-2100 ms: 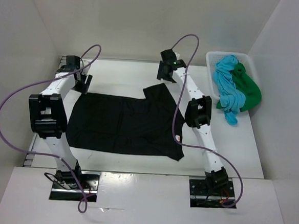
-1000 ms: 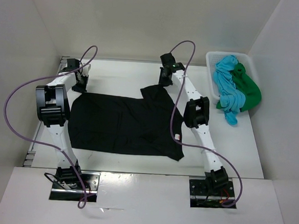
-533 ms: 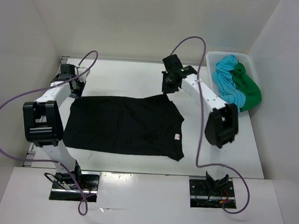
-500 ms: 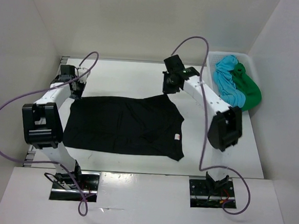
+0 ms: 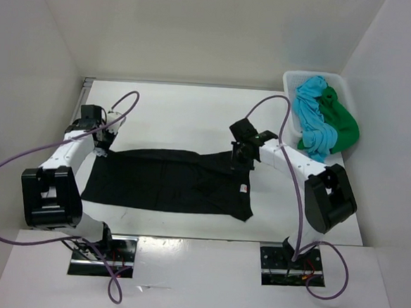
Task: Fold and stack the t-shirts
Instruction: Fold the other side of the tshirt into a rectangle
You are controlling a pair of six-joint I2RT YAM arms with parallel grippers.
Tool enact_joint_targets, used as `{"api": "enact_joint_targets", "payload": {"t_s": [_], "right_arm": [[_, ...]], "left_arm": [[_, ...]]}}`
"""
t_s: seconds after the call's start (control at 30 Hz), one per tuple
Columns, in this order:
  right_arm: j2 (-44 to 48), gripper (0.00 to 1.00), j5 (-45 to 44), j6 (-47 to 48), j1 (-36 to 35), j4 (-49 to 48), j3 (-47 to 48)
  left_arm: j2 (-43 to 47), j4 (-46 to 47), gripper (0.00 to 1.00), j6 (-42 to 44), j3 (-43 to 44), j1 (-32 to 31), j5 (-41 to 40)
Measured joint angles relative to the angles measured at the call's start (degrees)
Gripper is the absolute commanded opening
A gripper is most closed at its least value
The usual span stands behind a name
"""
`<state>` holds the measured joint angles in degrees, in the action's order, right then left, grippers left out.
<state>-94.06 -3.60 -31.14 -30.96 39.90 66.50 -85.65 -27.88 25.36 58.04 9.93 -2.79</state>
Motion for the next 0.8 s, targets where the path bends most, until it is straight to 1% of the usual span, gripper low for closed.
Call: {"api": "enact_joint_targets", "payload": {"t_s": [0.1, 0.33, 0.43, 0.63, 0.8], "right_arm": [[1.73, 0.0, 0.37, -1.42, -1.44, -0.46, -1.68], [6.75, 0.0, 0.33, -4.42, -2.47, -0.59, -3.58], [8.37, 0.0, 0.22, -6.47, -4.35, -0.59, -5.31], [7.63, 0.0, 1.95, -10.51, -9.2, -0.31, -9.6], [7.34, 0.0, 2.43, -12.0, -9.66, -0.07, -10.29]], "left_arm": [[2.23, -1.14, 0.0, 1.31, -2.03, 0.0, -1.42], [3.39, -1.92, 0.0, 2.58, -4.07, 0.0, -3.39], [4.42, -2.25, 0.0, 3.48, -5.11, 0.0, -3.8], [5.6, -1.53, 0.0, 5.51, -10.88, 0.0, -5.2], [4.85, -1.07, 0.0, 6.32, -12.72, 0.0, -6.45]]}}
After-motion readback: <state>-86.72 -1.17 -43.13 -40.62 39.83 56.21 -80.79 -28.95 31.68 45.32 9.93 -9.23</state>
